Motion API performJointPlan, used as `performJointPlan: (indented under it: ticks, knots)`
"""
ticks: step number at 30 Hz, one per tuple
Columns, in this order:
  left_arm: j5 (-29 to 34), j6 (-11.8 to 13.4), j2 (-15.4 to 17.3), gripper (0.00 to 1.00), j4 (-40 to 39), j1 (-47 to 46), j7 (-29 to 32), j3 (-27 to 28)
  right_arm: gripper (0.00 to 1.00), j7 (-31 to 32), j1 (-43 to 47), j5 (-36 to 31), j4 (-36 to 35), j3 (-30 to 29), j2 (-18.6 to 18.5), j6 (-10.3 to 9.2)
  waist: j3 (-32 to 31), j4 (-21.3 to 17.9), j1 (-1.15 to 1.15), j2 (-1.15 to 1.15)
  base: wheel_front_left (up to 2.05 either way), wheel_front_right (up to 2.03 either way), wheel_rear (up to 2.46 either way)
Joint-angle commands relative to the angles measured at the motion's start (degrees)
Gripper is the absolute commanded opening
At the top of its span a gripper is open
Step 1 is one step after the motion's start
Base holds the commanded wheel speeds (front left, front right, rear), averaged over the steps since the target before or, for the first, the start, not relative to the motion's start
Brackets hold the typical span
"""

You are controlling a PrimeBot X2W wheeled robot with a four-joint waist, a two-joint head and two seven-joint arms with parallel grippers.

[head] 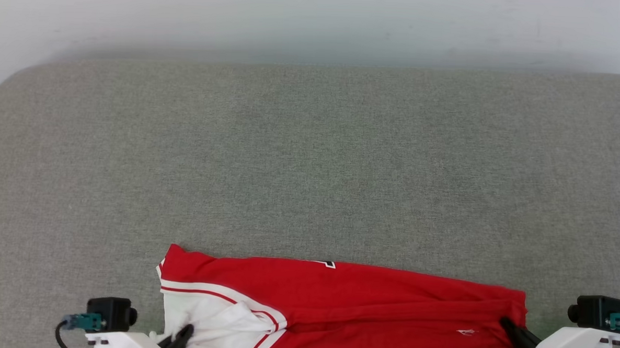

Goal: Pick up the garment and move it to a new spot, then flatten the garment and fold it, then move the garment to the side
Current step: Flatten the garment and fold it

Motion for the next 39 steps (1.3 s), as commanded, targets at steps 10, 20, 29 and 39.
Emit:
performJointPlan:
  ticks: [10, 20, 29, 39]
  knots:
    - [4.8, -3.0, -3.2, 1.00, 5.5, -3.3, -8.7, 0.4, 1.00, -8.1, 0.7, 0.3, -1.2, 1.8, -0.7, -0.04, -2.2, -0.5, 0.01, 0.00, 0.00, 0.00, 0.00]
    - [13.6, 0.3, -4.6, 1.00, 1.3, -4.7, -18.1, 4.8, 1.00, -0.8, 2.9, -0.1, -6.4, -2.0, -3.9, -0.04, -4.2, -0.6, 0.01, 0.00, 0.00, 0.00, 0.00]
    - [28.5, 0.7, -10.9, 1.00, -7.7, -1.8, -18.5, 16.4, 1.00, 8.5, 4.3, -0.2, -8.5, -3.7, -6.1, -0.04, -3.0, 1.1, 0.01, 0.00, 0.00, 0.00, 0.00]
    - [37.9, -3.0, -17.6, 1.00, -11.6, 2.2, -18.4, 24.0, 1.00, 10.6, 1.3, 1.4, -4.5, -0.8, -5.5, -0.04, -0.2, 3.3, 0.01, 0.00, 0.00, 0.00, 0.00]
